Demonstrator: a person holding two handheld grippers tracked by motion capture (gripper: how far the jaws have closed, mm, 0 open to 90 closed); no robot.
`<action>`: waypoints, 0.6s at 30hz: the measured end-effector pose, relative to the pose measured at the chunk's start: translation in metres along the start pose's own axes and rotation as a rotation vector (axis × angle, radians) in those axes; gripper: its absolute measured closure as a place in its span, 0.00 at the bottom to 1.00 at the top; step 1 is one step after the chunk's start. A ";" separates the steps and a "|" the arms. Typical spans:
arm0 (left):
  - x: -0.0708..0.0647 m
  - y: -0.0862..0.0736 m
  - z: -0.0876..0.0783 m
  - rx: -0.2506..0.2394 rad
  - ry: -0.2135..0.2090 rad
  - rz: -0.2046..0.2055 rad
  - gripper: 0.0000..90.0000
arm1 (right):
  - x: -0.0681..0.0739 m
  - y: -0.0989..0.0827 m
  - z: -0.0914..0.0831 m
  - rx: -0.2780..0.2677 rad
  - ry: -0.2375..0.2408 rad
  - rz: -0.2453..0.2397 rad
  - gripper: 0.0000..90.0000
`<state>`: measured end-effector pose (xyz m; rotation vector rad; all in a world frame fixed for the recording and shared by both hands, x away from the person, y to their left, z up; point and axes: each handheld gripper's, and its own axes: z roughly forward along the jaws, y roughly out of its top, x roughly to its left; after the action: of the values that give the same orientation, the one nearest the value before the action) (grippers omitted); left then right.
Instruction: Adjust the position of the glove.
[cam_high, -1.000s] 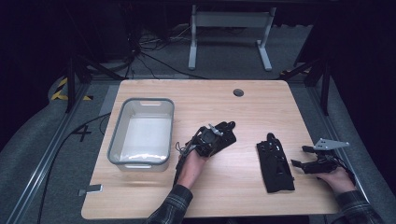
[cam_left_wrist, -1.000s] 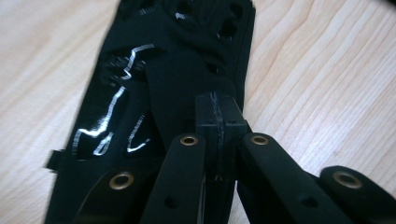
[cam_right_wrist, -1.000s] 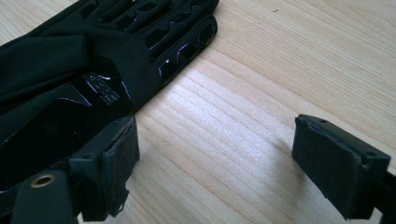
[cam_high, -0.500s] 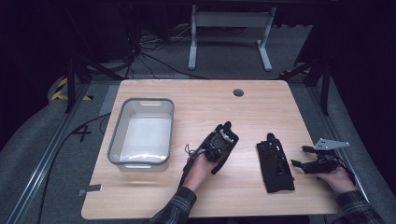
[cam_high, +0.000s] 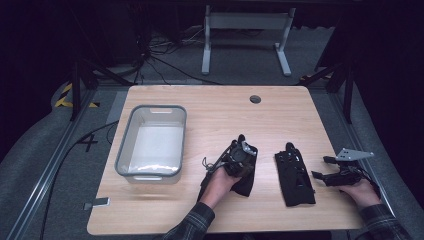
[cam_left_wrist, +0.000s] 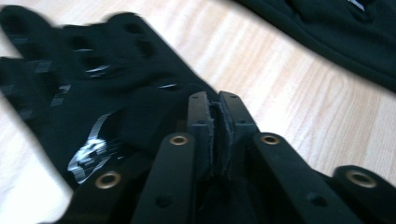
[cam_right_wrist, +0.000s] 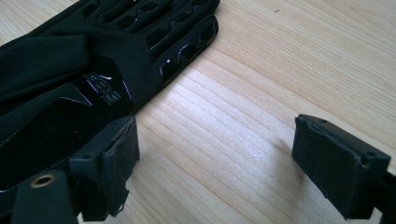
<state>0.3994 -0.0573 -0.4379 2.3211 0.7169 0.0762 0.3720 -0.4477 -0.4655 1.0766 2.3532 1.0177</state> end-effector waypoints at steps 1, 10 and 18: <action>0.003 -0.001 -0.004 -0.009 0.003 -0.012 0.90 | 0.000 0.000 0.000 0.000 0.000 0.000 0.17; 0.032 -0.018 -0.023 -0.046 0.096 -0.121 0.71 | 0.000 0.000 0.000 0.000 0.000 -0.001 0.17; 0.043 -0.025 -0.016 -0.010 0.116 -0.163 0.64 | 0.000 0.000 0.000 0.000 0.000 -0.003 0.17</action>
<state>0.4198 -0.0103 -0.4477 2.2546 0.9592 0.1411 0.3721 -0.4477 -0.4655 1.0724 2.3542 1.0174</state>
